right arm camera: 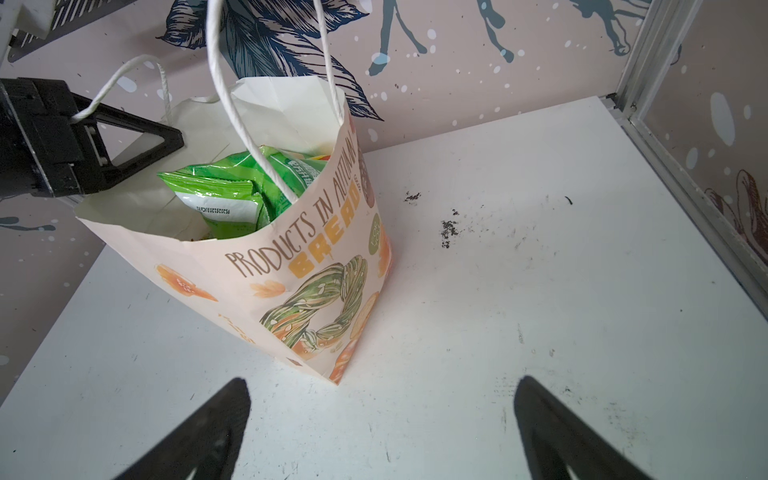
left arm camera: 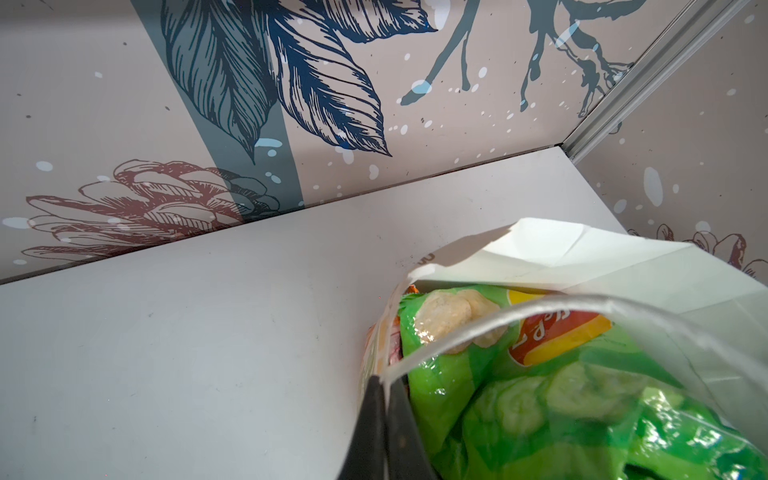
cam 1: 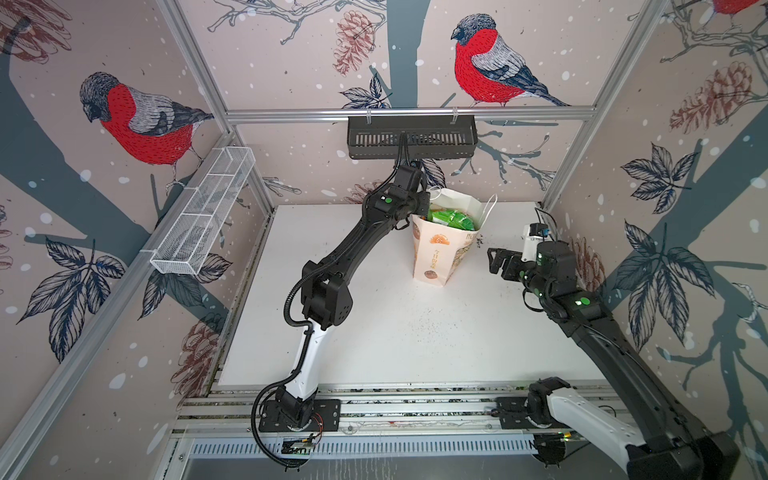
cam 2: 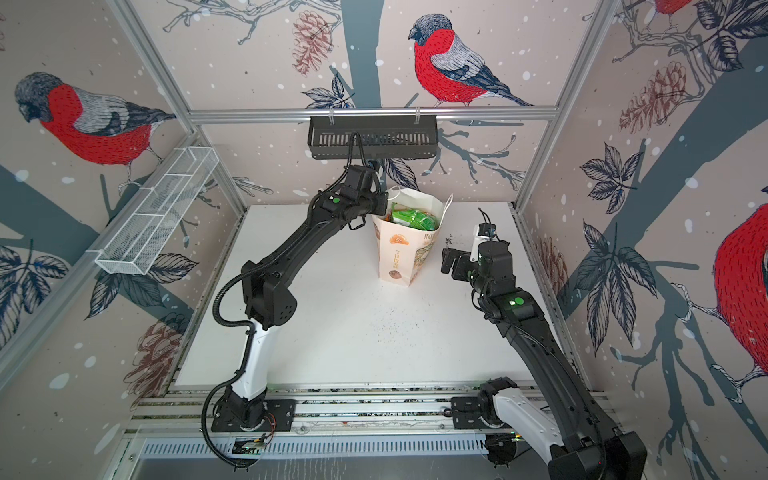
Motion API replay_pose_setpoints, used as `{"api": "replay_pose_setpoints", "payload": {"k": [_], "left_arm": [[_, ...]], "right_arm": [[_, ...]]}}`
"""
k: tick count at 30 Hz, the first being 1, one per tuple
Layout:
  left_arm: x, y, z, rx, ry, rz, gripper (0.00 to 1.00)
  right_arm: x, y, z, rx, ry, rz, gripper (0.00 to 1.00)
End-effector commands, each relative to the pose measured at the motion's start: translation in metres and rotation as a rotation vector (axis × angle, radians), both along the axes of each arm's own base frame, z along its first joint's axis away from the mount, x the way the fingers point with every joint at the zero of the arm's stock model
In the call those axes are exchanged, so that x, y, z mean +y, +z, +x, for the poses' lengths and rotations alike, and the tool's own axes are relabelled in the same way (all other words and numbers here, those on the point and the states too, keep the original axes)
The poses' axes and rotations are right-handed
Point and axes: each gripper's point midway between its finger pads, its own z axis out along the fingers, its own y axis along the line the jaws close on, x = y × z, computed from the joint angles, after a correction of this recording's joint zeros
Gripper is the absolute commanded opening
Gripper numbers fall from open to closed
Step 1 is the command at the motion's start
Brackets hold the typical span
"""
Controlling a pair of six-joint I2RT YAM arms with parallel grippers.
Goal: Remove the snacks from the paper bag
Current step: 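Grip the bag rim with the left gripper while the right gripper moves over it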
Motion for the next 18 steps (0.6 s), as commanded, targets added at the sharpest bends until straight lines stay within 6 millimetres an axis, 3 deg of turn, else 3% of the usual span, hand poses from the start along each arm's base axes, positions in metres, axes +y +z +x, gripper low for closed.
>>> {"api": "replay_pose_setpoints", "payload": {"k": [1,9,14,18], "left_arm": [[0.005,0.015,0.001,-0.046,0.004,0.021,0.0],[0.022,0.043,0.008,-0.139,0.023,0.082,0.0],[0.047,0.067,0.017,-0.245,0.093,0.194,0.0],[0.051,0.086,0.018,-0.329,0.071,0.259,0.0]], "right_arm": [[0.006,0.012,0.004,-0.039,0.016,0.026,1.0],[0.02,0.021,0.005,-0.054,0.054,0.045,1.0],[0.035,0.024,0.009,-0.06,0.099,0.054,1.0],[0.052,0.025,0.014,-0.06,0.142,0.076,0.99]]}}
